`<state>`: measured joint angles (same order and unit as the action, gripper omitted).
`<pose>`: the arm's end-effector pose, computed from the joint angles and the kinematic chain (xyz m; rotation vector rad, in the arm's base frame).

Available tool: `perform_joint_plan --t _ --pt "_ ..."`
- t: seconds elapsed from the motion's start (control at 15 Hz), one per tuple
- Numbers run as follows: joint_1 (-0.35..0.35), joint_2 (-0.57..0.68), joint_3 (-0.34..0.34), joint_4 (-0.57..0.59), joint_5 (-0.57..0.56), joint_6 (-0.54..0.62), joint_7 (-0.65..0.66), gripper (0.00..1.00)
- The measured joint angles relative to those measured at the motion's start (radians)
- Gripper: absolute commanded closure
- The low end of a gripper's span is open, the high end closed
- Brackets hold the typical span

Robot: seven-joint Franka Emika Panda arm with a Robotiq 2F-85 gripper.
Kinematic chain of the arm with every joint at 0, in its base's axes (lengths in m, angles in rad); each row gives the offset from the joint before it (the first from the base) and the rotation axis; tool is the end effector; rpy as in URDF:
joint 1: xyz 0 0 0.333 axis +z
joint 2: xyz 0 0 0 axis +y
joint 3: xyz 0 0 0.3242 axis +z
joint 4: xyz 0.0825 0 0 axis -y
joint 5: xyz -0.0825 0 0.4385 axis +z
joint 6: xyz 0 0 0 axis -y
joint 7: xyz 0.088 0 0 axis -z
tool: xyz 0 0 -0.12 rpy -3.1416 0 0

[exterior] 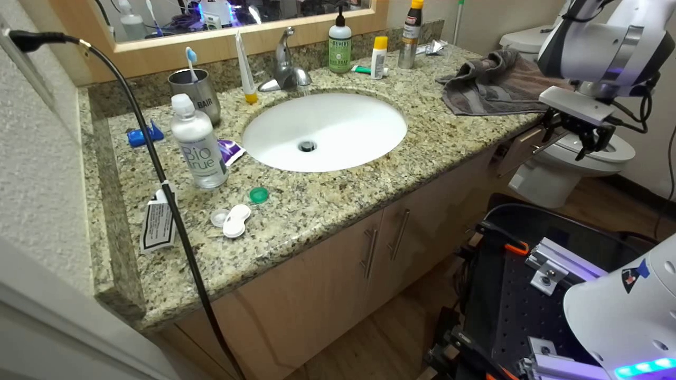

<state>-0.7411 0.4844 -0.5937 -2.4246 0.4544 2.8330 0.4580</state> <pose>0.0614 -0.5025 0.0962 1.4079 -2.6595 0.0013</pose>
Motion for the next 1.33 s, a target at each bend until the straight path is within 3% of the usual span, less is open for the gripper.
perform_joint_plan --t 0.8,1.33 --pt "0.036 0.034 -0.017 0.005 -0.002 -0.004 0.071 0.00" --pt "0.060 0.032 -0.025 -0.022 -0.014 0.049 0.045 0.00"
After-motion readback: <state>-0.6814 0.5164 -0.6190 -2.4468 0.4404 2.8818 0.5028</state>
